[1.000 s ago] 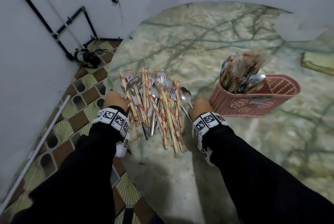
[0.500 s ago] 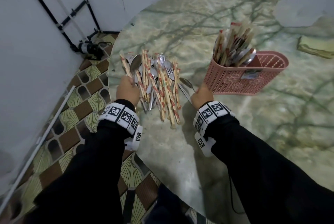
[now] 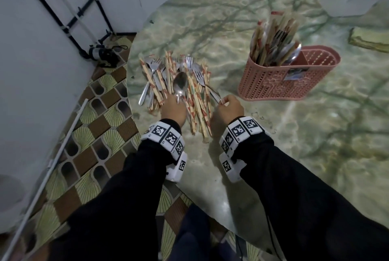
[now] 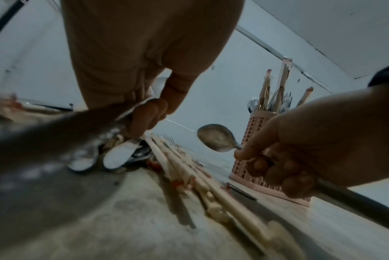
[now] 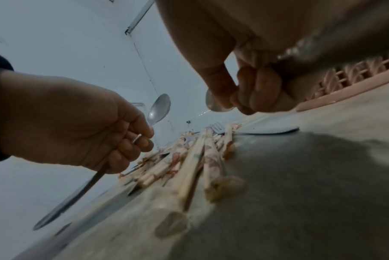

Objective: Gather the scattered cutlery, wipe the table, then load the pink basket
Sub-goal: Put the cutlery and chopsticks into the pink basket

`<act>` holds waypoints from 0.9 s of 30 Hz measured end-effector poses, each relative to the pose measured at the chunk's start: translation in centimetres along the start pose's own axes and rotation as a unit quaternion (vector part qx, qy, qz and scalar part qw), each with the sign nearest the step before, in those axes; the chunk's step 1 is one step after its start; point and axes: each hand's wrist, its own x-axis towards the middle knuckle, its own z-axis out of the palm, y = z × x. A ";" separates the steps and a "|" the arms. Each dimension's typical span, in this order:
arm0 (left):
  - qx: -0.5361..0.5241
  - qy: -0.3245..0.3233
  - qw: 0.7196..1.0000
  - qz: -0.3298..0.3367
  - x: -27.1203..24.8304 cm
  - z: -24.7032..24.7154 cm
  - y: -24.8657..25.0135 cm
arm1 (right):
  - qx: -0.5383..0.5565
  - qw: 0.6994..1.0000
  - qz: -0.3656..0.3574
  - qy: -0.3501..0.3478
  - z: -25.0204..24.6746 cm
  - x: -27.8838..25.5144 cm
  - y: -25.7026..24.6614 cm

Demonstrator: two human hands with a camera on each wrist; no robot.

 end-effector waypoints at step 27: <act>0.179 -0.025 0.983 -0.012 5.5 0.4 1.2 | -0.201 0.979 -0.026 -0.027 2.6 6.2 -3.2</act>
